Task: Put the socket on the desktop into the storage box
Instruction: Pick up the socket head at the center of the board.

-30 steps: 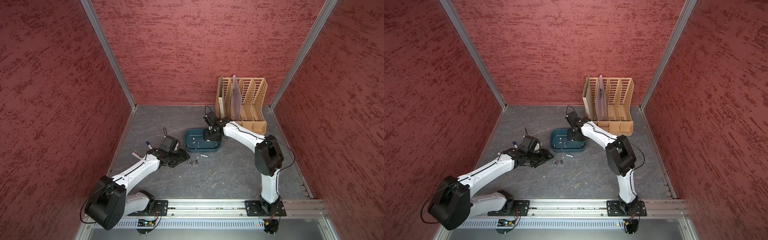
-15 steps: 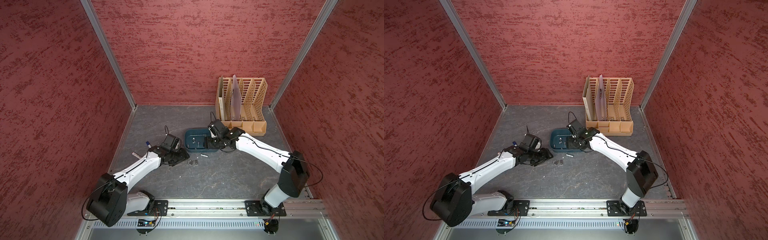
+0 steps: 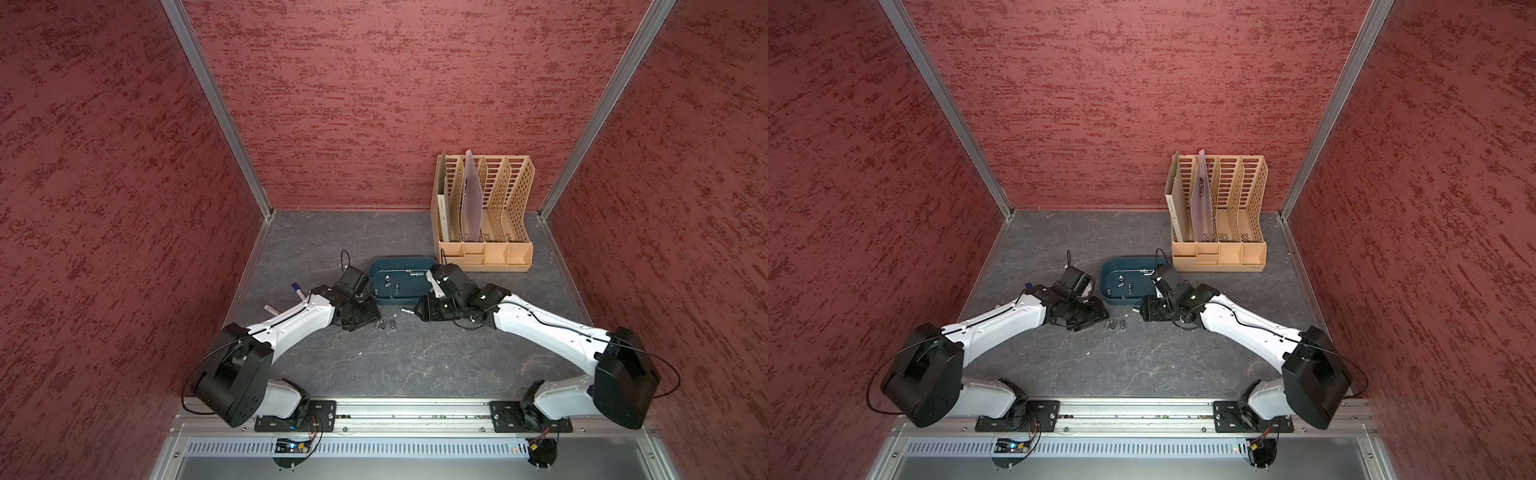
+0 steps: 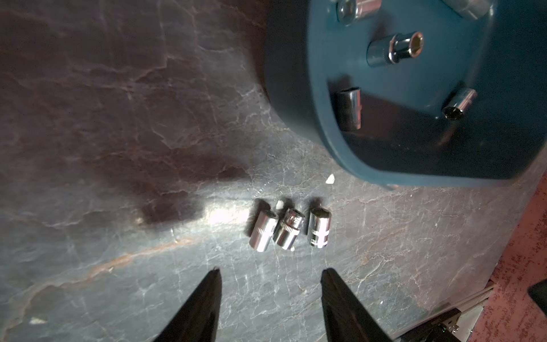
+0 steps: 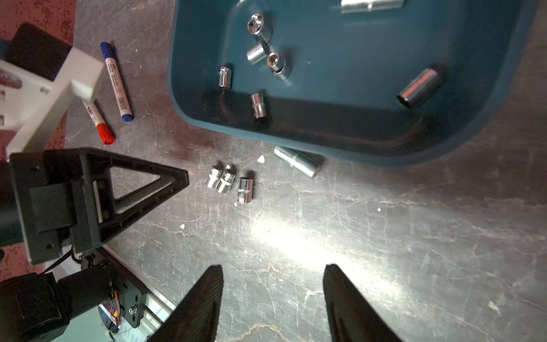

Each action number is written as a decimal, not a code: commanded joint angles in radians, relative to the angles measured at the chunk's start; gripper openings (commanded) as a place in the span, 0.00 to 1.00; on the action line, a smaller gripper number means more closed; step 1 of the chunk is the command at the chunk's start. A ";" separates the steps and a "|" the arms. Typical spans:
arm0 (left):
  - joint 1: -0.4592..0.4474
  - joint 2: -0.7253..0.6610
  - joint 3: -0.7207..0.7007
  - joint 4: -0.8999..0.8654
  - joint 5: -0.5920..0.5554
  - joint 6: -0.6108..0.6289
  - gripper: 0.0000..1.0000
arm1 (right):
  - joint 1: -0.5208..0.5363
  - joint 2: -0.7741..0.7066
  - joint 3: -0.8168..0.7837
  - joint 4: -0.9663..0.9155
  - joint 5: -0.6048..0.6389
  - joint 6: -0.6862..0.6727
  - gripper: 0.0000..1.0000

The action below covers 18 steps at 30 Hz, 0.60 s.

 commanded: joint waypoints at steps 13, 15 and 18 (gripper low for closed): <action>-0.053 0.132 0.081 -0.043 -0.081 0.067 0.35 | 0.059 0.012 -0.049 0.107 -0.004 0.051 0.59; -0.060 0.138 0.081 -0.042 -0.090 0.067 0.35 | 0.063 0.020 -0.050 0.114 -0.006 0.056 0.59; -0.063 0.149 0.077 -0.030 -0.088 0.065 0.34 | 0.066 0.027 -0.049 0.117 -0.004 0.061 0.59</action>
